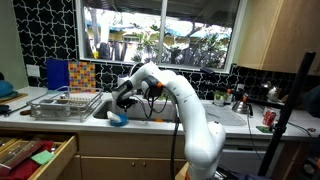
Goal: Turn on the faucet then rinse the spoon under it
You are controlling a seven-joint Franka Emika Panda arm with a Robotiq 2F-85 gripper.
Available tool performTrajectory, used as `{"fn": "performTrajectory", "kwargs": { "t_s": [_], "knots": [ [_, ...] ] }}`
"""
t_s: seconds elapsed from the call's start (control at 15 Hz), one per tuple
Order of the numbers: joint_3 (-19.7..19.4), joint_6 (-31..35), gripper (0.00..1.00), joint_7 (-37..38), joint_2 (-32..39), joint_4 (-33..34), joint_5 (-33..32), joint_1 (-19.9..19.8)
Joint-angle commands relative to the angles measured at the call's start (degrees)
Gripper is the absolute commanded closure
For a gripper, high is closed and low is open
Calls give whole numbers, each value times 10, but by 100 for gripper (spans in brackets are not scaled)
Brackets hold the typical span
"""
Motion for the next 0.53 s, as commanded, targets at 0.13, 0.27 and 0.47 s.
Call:
{"fn": "performTrajectory", "kwargs": {
  "t_s": [0.13,0.27,0.47],
  "knots": [
    [-14,-24,98,15,18,32,-18,6],
    [-15,-28,98,16,18,33,-20,7],
    [-12,-49,98,12,16,34,-22,6]
  ]
}}
